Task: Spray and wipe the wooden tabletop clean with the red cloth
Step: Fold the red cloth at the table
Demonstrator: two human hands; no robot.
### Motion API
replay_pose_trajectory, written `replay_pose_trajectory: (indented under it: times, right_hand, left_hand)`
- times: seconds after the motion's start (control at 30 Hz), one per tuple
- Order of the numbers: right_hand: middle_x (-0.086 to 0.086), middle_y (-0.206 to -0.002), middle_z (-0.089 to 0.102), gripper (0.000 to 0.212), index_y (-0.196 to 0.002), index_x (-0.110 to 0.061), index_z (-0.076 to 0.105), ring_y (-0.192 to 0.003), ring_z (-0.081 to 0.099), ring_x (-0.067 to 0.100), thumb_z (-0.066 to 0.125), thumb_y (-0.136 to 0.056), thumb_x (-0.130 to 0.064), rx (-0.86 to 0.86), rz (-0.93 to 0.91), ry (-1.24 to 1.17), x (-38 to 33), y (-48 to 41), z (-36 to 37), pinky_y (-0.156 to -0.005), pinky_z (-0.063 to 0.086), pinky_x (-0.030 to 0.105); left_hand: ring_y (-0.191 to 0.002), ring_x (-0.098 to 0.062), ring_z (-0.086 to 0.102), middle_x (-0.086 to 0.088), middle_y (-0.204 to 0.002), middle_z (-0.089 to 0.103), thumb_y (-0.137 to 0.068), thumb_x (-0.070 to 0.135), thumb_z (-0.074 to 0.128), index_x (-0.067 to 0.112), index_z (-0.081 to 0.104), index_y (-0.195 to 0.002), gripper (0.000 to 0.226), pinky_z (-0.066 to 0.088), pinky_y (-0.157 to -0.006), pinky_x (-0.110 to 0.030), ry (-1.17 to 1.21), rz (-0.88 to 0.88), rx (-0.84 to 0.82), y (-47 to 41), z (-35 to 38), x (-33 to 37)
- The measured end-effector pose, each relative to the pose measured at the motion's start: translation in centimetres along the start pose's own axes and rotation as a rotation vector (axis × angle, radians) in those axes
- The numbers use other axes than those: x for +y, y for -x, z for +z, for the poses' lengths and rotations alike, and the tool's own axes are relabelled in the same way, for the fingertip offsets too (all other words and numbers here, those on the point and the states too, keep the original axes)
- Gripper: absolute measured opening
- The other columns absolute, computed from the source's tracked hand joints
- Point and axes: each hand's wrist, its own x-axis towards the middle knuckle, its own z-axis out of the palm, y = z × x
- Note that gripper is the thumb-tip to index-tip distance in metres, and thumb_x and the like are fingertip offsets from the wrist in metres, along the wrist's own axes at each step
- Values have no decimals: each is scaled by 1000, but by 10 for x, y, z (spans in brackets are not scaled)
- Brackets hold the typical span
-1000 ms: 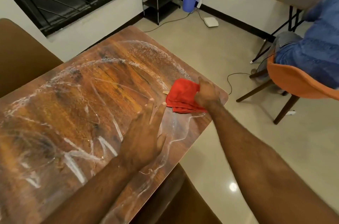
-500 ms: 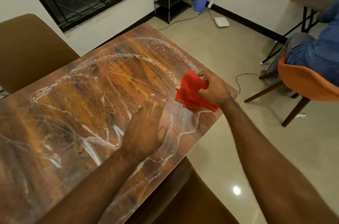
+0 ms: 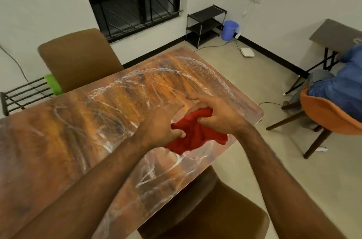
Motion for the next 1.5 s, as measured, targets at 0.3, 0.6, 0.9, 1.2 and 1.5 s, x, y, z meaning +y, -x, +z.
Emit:
replay_pose_trajectory:
  times: [0.3, 0.6, 0.9, 1.2, 1.5]
  right_hand:
    - [-14, -130, 70, 93, -154, -47, 38, -117, 66, 9, 92, -79, -32, -295, 36, -39, -106, -30, 75, -94, 61, 32]
    - [-24, -104, 66, 68, -141, -28, 63, -89, 61, -6, 87, -79, -13, 151, -71, -8, -192, -34, 222, -85, 48, 9]
    - [-9, -103, 70, 57, -136, -30, 59, -95, 68, 12, 72, -86, -9, 241, -243, -273, -271, -4, 334, -83, 59, 34]
    - [9, -125, 75, 89, -146, -44, 47, -116, 71, 27, 90, -78, -6, -188, 17, -574, -294, -31, 353, -101, 58, 52]
    - [-13, -121, 71, 56, -146, -29, 55, -108, 68, 6, 75, -95, -42, 253, 110, -401, -318, 8, 440, -95, 59, 37]
  left_hand:
    - [-60, -9, 61, 6, -69, 65, -84, 17, 73, 16, 66, -77, 10, 52, -58, -34, 414, -133, -125, 137, -53, -122]
    - [-61, -16, 53, -4, -69, 58, -77, 23, 72, 4, 62, -81, 21, 42, -53, -28, 942, -501, 247, 246, -68, -180]
    - [-60, -15, 55, -2, -67, 57, -67, 22, 66, 9, 55, -84, 24, 46, -56, -36, 978, -614, 467, 309, -89, -194]
    - [-76, -26, 68, -10, -84, 70, -81, 40, 81, 13, 73, -87, 29, 57, -68, -39, 708, -327, 163, 388, -103, -245]
    - [-83, -7, 66, 13, -92, 69, -88, 19, 64, 32, 66, -93, 15, 46, -69, -11, 568, -669, 593, 422, -69, -248]
